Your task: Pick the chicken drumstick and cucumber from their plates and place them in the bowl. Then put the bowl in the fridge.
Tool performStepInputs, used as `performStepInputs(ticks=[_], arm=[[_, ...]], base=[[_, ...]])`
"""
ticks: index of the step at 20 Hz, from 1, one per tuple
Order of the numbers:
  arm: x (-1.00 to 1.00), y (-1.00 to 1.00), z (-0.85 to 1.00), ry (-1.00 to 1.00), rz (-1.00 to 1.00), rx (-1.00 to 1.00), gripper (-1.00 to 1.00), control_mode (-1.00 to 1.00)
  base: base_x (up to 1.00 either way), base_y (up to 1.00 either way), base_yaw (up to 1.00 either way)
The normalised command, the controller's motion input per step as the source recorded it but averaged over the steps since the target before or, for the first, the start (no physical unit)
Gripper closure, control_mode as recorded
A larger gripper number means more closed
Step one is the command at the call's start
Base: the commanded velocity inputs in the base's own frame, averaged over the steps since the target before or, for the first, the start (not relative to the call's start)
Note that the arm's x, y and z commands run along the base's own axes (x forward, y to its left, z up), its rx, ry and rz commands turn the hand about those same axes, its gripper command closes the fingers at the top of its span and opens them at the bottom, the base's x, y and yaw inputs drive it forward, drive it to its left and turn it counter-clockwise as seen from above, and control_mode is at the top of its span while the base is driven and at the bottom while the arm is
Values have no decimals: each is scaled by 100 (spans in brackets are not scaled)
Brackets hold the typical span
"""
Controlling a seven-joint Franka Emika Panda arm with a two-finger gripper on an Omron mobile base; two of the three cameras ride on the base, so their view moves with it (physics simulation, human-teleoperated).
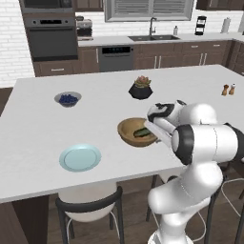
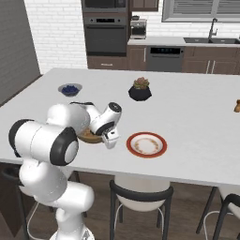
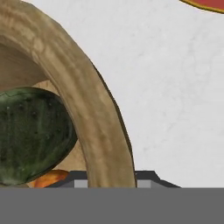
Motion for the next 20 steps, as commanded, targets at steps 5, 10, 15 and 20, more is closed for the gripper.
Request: performStepInputs(ticks=[5,10,15,20], arm=[[-62,0,79,-2,-17,0,100,-100],[-48,-3,75,0,-21,-1,100,-100],[-52,-16,78,0,-28,0,100,-100],[-75,-9,64,1,-24,0,100,-100]], base=[[0,0,0],[0,0,0],[0,0,0],[0,0,0]])
